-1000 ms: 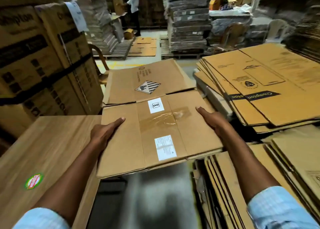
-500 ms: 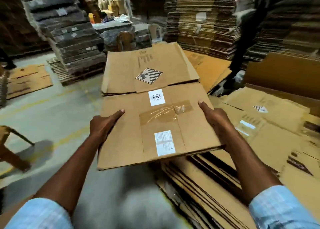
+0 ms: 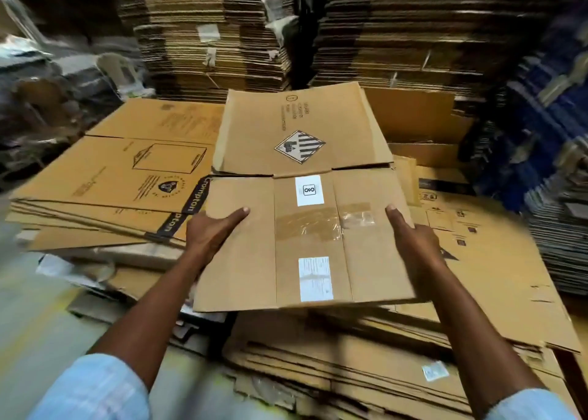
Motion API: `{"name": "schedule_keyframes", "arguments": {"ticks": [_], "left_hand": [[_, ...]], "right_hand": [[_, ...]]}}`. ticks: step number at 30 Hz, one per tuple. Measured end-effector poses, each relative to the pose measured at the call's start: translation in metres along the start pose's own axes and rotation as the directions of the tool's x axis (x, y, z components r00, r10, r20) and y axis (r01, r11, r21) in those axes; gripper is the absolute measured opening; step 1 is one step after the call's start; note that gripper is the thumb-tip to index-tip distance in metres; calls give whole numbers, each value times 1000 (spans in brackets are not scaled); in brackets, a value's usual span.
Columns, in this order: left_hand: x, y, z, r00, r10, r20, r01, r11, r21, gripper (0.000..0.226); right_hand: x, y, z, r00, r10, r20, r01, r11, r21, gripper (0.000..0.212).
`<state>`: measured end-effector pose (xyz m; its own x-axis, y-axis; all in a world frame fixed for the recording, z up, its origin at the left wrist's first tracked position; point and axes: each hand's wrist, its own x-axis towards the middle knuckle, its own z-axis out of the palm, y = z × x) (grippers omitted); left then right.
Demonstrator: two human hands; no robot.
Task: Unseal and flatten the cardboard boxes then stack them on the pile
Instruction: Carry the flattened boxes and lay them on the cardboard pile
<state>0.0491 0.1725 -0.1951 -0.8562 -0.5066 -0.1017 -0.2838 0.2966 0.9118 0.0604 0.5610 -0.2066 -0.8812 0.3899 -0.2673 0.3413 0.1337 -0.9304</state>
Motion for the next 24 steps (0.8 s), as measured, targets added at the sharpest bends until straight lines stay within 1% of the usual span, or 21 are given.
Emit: {"name": "schedule_keyframes", "arguments": {"ticks": [2,4,6,7,9,10,11,12,13,14,15,17,19,21,24], "left_hand": [[28,11,33,998,23,53,-25,999,21,90],[57,23,68,994,49,102,-56,997,62,96],[79,38,99,983,93,160,-109,989,99,96],[92,42,114,975,98,201,-121,987,104,92],[114,48,144,939,92,331,-122,990,72,85],[124,44,160,915,75,397,-111,992,67,81],[130,36,173,891,36,454,-77,994,72,81],[138,24,190,868,-25,496,-24,995,93,85],[143,7,204,854,-91,511,18,989,145,92],[144,-10,216,845,-139,516,37,978,203,96],[144,-27,226,852,-166,497,33,964,265,94],[141,-50,238,883,-151,444,-3,945,326,93],[141,-53,243,901,-123,416,-28,941,339,83],[147,-52,246,924,-64,377,-79,933,350,74],[166,-50,250,936,-39,350,-91,933,348,76]], "right_hand": [[24,4,-12,998,31,-46,-30,999,15,83],[52,9,-21,988,90,-122,-87,996,33,97],[79,18,-23,977,118,-180,-111,993,48,114],[89,21,-23,971,132,-200,-124,991,56,114],[116,31,-23,956,178,-231,-176,984,31,98],[128,37,-24,951,205,-233,-210,978,6,90],[140,46,-26,947,227,-229,-239,971,-27,86],[156,59,-27,945,247,-216,-266,962,-64,89],[165,68,-25,941,259,-217,-288,951,-114,99],[171,73,-22,941,257,-219,-297,939,-174,107],[173,75,-19,947,241,-211,-286,933,-219,108],[177,79,-15,946,207,-250,-273,924,-267,97],[183,84,-14,943,166,-288,-253,920,-299,98],[189,85,-11,947,142,-290,-241,908,-344,98],[206,83,-8,952,128,-278,-237,882,-407,96]]}}
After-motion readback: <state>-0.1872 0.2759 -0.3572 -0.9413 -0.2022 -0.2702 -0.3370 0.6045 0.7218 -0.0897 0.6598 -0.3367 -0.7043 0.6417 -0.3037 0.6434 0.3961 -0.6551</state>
